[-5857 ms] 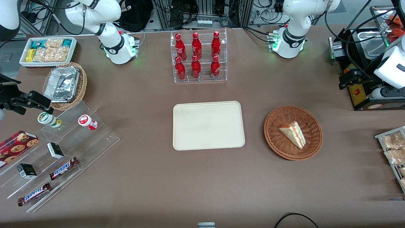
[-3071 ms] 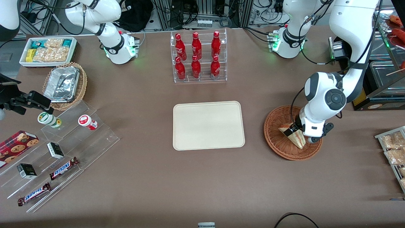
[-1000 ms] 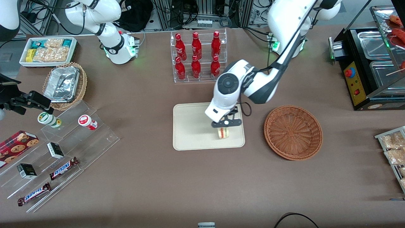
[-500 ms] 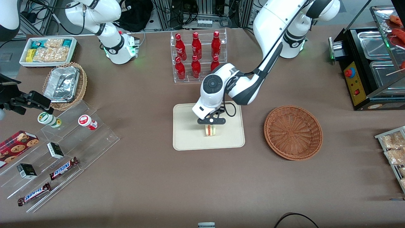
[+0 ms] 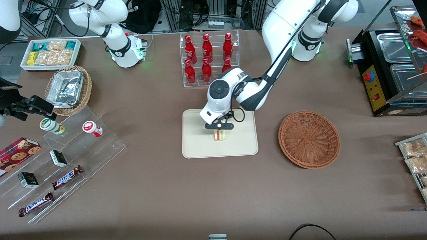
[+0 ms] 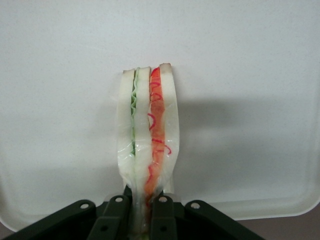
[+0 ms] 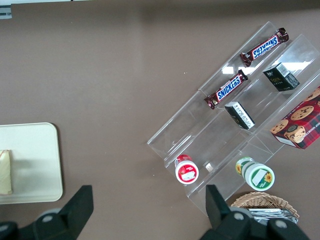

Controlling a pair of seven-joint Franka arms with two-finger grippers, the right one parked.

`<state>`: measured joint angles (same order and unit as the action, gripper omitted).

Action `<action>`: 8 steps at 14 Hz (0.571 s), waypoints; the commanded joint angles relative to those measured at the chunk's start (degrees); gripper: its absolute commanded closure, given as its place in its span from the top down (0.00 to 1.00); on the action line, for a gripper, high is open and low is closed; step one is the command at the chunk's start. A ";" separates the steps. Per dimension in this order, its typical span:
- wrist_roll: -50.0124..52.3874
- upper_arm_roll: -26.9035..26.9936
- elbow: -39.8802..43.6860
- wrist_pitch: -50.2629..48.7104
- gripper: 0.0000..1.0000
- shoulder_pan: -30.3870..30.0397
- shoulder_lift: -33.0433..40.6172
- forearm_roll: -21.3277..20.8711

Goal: Place sandwich from basket to tray
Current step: 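Lower the sandwich onto the tray and open the left gripper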

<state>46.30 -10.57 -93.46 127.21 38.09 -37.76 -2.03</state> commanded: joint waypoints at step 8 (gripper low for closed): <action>3.62 0.99 0.83 -7.91 1.00 -1.61 9.34 -0.25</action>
<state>48.32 -9.98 -91.45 124.23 37.67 -34.47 -2.02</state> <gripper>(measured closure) 0.225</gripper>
